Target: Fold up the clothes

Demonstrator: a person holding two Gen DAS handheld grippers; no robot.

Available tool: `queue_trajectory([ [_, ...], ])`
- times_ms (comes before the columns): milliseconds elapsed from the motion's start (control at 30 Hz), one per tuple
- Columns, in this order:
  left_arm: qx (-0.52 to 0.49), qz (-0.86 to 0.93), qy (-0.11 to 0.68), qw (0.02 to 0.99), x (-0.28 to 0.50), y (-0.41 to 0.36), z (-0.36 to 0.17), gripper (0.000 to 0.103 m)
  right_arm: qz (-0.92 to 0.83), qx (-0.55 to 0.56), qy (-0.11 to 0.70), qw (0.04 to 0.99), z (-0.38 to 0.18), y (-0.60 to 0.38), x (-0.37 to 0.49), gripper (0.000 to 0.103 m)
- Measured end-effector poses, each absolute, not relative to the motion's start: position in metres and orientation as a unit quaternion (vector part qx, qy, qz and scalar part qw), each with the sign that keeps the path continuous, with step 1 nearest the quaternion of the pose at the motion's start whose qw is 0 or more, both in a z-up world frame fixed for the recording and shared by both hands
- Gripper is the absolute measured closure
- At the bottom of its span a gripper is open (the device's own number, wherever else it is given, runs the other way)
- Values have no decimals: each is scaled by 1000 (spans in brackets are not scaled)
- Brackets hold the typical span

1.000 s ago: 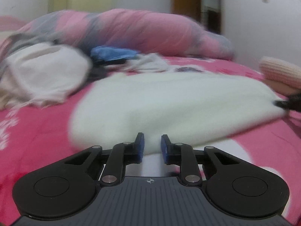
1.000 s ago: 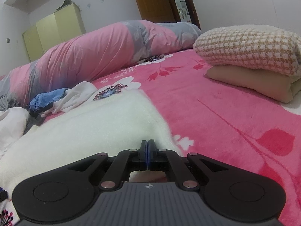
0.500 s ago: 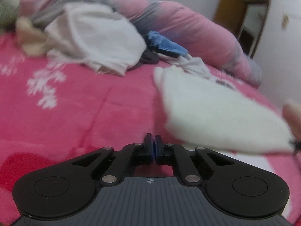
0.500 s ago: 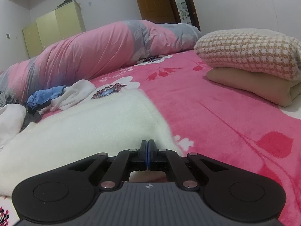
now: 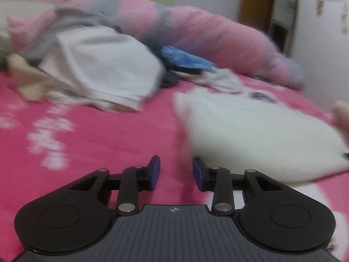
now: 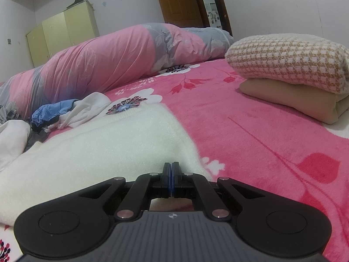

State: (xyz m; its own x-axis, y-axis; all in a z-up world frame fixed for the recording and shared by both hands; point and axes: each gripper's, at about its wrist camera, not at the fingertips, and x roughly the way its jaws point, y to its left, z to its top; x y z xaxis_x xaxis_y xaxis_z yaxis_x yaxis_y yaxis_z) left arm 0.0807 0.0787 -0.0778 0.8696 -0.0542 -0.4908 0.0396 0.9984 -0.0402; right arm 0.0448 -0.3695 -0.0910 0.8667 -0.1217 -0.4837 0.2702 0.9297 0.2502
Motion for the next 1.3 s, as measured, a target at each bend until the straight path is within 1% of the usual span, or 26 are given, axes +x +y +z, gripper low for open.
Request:
queue_trajectory([
  [33,-14,-7,257,966,79,86,-77,70,-102,157,237,953,-91,-370,45,103],
  [133,-78,-8,250,965,75,107,-65,70,-102,160,236,953,-91,-370,45,103],
  [233,-78,-44,206,975,69,92,-42,70,-101,160,235,953,-92,-370,45,103],
  [333,-81,-109,185,973,76,63,-29,70,-102,158,235,953,-92,-370,45,103],
  [367,-82,-127,192,970,81,54,-31,70,-102,158,236,953,-92,-370,45,103],
  [467,-98,-108,258,955,99,47,-64,70,-102,158,236,953,-91,-370,44,103],
  [500,-103,-99,280,949,105,45,-76,72,-102,158,236,953,-91,-370,44,103],
  [533,-105,-98,284,948,105,46,-80,72,-102,158,236,953,-91,-369,44,103],
  [700,-99,-102,284,948,102,50,-86,72,-101,161,235,953,-91,-369,44,103],
  [833,-94,-97,274,952,97,55,-65,72,-101,162,235,953,-91,-370,44,103],
  [933,-84,-91,239,963,90,57,-48,70,-101,161,235,953,-92,-370,44,103],
  [1100,-91,-141,217,962,100,34,-32,69,-102,158,236,953,-92,-369,44,103],
  [1167,-85,-144,226,960,114,21,-40,69,-103,156,236,954,-92,-368,43,103],
  [1267,-76,-116,285,948,143,14,-75,69,-103,157,236,953,-92,-369,43,103],
  [1300,-85,-116,286,947,144,17,-79,69,-101,160,237,953,-91,-370,43,103],
])
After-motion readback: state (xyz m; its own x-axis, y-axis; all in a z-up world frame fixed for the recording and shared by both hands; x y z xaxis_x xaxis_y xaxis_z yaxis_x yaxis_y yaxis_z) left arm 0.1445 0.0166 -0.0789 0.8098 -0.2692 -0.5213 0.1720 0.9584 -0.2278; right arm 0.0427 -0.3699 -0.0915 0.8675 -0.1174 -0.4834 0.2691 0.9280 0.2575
